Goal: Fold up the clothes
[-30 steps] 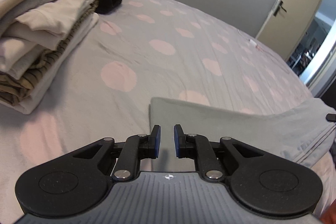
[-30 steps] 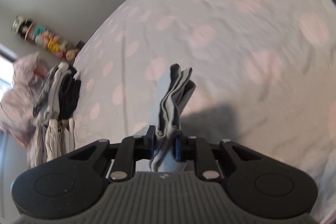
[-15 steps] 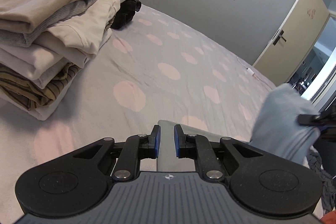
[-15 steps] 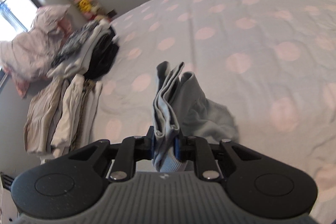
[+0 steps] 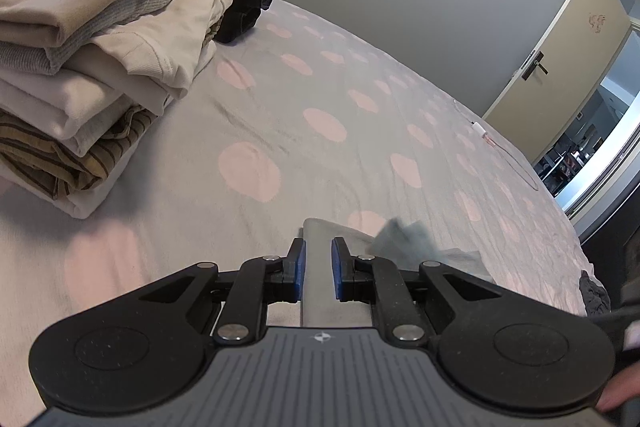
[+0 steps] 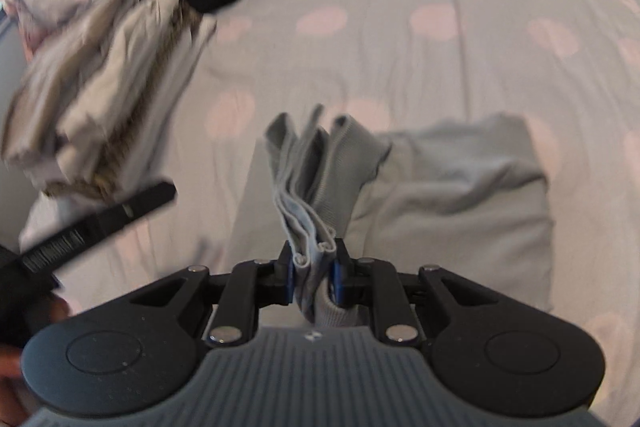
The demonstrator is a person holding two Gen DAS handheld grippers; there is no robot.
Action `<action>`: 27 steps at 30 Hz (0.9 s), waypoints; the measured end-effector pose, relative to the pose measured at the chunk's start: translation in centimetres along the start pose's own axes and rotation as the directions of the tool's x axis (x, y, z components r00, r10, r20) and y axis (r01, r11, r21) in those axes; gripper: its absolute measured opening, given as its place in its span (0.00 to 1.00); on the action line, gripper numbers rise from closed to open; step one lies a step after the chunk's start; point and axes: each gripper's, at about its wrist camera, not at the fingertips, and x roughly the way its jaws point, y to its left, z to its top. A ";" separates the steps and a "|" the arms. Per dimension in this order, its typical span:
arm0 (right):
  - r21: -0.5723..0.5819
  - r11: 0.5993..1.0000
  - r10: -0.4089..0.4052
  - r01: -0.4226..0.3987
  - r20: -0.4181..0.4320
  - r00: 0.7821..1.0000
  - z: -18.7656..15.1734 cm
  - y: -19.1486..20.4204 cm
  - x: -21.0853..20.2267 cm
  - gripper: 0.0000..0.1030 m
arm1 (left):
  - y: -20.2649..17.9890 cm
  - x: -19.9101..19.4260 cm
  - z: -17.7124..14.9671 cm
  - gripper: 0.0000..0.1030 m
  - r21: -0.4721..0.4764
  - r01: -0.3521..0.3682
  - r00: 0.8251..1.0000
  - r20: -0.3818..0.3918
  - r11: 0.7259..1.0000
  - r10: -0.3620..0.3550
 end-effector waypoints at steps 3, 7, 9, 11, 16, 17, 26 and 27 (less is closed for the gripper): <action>-0.046 0.999 -0.014 0.013 -0.005 1.000 -0.6 0.7 0.8 0.20 | -0.1 0.1 -0.1 0.14 0.005 -0.001 1.000 -0.008 1.000 0.001; -0.107 0.994 -0.030 0.029 -0.003 1.000 -0.9 1.7 1.0 0.25 | -0.1 0.3 -0.1 0.14 0.011 -0.004 1.000 -0.011 1.000 0.004; -0.131 0.991 -0.007 0.007 -0.006 1.000 -1.1 2.2 0.6 0.30 | 0.0 0.1 -0.1 0.14 0.003 -0.007 1.000 -0.007 1.000 0.007; -0.154 0.988 0.019 -0.021 -0.012 1.000 -1.4 2.8 0.3 0.32 | 0.2 -0.1 0.0 0.14 -0.007 -0.010 1.000 -0.001 1.000 0.010; -0.184 0.981 0.052 -0.053 -0.009 0.999 -2.3 3.4 -0.7 0.34 | 0.5 -0.6 -0.1 0.14 -0.032 -0.008 1.000 0.007 0.999 0.009; -0.181 0.981 0.068 -0.068 -0.007 0.998 -2.4 3.3 -1.1 0.34 | 0.5 -0.7 -0.1 0.14 -0.034 -0.009 1.000 0.007 0.999 0.009; -0.200 0.979 0.058 -0.034 0.118 0.991 -2.8 0.8 -6.1 0.34 | -1.1 -1.5 -0.4 0.15 0.010 0.043 0.999 0.013 0.999 -0.044; -0.199 0.980 0.047 -0.020 0.132 0.990 -2.9 0.2 -6.5 0.34 | -1.5 -1.4 -0.4 0.19 0.021 0.060 0.998 0.007 0.998 -0.060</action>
